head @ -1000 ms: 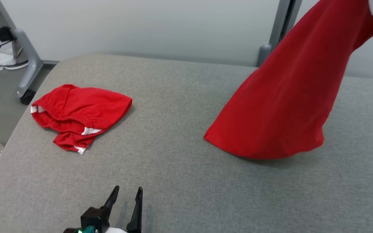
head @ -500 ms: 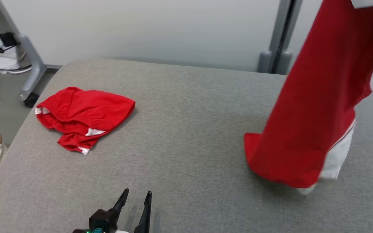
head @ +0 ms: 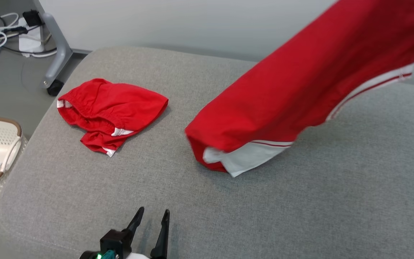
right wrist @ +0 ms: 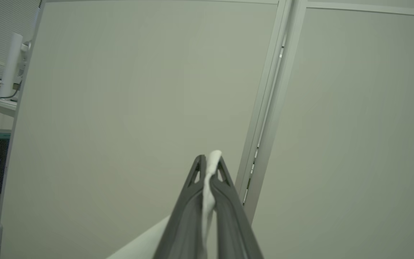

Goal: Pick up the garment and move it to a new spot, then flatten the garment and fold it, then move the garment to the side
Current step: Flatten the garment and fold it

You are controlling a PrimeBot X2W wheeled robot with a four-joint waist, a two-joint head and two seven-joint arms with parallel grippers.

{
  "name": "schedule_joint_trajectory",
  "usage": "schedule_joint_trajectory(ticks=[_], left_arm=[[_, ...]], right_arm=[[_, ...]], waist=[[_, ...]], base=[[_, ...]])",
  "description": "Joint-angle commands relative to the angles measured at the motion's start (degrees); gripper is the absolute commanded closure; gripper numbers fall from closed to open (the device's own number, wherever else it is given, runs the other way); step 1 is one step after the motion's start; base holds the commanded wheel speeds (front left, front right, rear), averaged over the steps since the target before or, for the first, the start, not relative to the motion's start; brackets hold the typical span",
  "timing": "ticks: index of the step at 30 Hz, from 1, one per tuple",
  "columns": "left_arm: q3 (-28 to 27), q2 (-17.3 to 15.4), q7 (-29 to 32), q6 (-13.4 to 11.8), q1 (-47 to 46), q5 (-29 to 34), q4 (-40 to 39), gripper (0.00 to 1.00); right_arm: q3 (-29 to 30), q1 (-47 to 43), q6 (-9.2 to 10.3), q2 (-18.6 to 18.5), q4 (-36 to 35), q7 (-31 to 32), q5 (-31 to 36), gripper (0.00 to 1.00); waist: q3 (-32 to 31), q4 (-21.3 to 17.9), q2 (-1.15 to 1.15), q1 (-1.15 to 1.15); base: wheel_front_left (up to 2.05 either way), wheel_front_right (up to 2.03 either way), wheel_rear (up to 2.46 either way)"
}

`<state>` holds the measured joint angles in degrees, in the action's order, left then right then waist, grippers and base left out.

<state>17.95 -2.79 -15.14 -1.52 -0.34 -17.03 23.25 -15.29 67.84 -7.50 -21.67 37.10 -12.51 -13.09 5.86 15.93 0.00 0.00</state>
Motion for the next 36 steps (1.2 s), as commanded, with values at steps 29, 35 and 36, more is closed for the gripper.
schedule_joint_trajectory(ticks=[29, 35, 36], left_arm=[[-2.9, -0.2, 0.0, -1.1, -1.6, 2.2, -1.9, 0.0], [-3.7, -0.2, 0.0, -0.8, -0.7, 2.9, -2.1, 0.0], [-3.8, -0.2, 0.0, -0.8, -0.6, 3.1, -2.2, 0.0]], right_arm=[[11.0, -31.3, 0.02, 8.5, 3.8, -2.7, 2.7, 0.0], [9.6, -41.7, 0.01, 11.9, -2.1, -2.7, 1.2, 0.0], [9.5, -43.1, 0.01, 12.5, -2.9, -2.8, 1.1, 0.0]], waist=[[-0.5, -6.5, 0.0, 0.0], [-2.0, -7.1, 0.0, 0.0], [-2.1, -7.1, 0.0, 0.0]], base=[[0.0, 0.0, 0.0], [0.0, 0.0, 0.0], [0.0, 0.0, 0.0]])
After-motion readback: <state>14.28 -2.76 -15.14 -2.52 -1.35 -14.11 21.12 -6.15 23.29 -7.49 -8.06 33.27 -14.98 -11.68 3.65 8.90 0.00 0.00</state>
